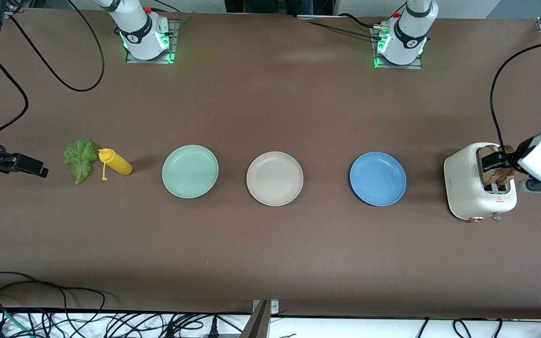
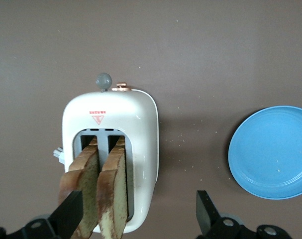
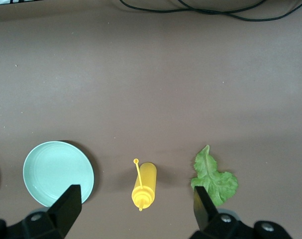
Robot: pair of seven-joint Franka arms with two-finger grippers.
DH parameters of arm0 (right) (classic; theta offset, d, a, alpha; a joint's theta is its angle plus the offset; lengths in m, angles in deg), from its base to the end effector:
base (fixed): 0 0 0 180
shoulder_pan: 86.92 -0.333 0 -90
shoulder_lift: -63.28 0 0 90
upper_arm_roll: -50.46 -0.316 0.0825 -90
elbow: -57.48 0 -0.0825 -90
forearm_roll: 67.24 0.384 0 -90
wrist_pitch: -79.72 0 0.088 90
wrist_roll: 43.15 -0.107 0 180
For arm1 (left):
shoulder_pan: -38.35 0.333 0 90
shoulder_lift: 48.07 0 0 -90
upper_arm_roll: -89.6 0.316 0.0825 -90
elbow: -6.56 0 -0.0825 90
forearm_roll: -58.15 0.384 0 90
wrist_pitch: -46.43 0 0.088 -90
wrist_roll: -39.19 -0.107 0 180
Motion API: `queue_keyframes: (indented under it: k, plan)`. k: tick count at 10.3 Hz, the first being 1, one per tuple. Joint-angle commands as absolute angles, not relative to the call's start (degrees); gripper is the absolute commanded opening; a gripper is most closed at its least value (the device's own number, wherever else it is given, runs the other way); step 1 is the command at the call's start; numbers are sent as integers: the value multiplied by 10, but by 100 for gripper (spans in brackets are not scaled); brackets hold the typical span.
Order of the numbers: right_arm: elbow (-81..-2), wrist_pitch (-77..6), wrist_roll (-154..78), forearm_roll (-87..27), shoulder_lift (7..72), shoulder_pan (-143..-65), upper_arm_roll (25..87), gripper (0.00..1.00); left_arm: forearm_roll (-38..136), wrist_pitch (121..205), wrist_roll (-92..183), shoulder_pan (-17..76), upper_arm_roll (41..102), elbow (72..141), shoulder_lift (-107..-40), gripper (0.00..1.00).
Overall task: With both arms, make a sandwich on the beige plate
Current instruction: 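Reach the left gripper down to the bread slices in the toaster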
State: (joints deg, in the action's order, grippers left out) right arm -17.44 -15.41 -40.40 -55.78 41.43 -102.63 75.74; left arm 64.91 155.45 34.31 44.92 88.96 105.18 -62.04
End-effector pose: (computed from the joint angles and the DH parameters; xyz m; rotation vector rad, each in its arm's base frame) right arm 0.6646 -0.0390 0.5412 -3.0982 0.1672 -0.0154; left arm 0.6197 0.0734 0.4366 -3.0382 0.0355 0.1096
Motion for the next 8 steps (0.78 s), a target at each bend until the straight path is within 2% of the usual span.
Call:
queue_keyframes:
  k: [1, 4, 8]
  plan:
    - [-180, -156, -409, -561, 423, -1025, 755, 100, 671, 1581, 337, 462, 886, 1111, -598, 100]
    - [-180, -156, -409, -559, 423, -1025, 755, 100, 673, 1584, 337, 473, 886, 1115, -598, 100]
    - [-180, -156, -409, -559, 423, -1025, 755, 100, 672, 1621, 345, 492, 884, 1158, -595, 100]
